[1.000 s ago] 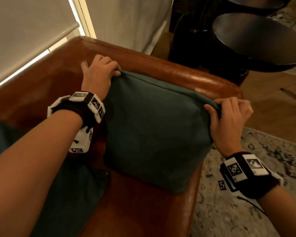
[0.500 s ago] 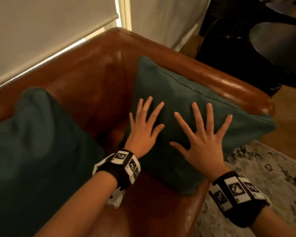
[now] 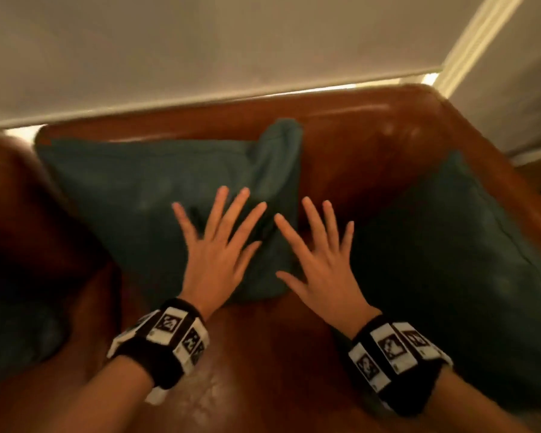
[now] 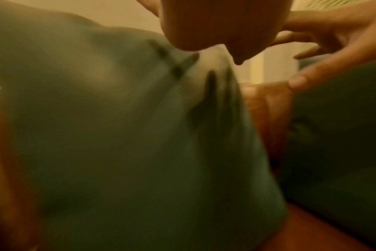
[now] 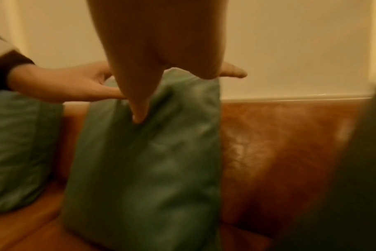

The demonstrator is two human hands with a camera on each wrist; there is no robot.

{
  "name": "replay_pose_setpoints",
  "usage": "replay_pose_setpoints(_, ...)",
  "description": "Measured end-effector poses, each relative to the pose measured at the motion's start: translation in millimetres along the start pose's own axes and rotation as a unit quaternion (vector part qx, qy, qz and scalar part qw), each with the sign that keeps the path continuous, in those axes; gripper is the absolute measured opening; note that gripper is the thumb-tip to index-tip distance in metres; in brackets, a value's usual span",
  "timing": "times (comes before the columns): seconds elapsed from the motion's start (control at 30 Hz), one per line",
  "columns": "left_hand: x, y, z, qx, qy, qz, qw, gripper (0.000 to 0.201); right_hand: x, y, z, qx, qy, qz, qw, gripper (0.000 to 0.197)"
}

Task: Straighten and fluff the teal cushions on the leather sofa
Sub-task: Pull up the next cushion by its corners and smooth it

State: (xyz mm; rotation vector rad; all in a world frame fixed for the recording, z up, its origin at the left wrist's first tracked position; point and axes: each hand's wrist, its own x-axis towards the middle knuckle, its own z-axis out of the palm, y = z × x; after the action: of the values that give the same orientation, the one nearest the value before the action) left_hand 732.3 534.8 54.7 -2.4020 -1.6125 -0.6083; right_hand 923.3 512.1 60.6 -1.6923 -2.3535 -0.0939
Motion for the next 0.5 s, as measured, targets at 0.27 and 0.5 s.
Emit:
replay_pose_setpoints(0.27,-55.3,-117.3,-0.9,0.013,-0.217,-0.153,0.964,0.142,72.6,-27.5,53.7,-0.084,-0.114,-0.123,0.982,0.151)
replay_pose_setpoints(0.5,-24.0,-142.3,39.9,-0.034,-0.246,-0.156,0.956,0.143,112.2,-9.8,91.3,-0.057,-0.094,-0.144,0.983,0.154)
